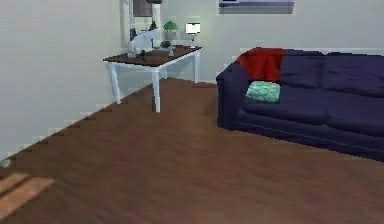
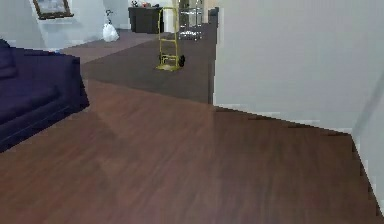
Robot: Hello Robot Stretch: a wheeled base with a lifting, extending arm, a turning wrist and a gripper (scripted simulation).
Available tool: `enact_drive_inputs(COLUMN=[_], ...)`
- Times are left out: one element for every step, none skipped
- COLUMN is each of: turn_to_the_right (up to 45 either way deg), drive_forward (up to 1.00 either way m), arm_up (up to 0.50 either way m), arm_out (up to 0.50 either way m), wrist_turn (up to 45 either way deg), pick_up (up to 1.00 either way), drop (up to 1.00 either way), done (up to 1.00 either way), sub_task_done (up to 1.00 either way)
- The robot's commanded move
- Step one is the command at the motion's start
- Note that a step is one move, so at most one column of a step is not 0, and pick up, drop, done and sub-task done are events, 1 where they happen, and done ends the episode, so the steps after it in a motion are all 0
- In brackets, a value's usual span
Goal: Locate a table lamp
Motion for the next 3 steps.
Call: enact_drive_inputs(turn_to_the_right=[0.0,-3.0,0.0], drive_forward=[1.0,0.0,1.0], arm_up=[0.0,0.0,0.0], arm_out=[0.0,0.0,0.0], wrist_turn=[0.0,0.0,0.0], pick_up=[0.0,0.0,0.0], drop=[0.0,0.0,0.0], done=[0.0,0.0,0.0], sub_task_done=[0.0,0.0,0.0])
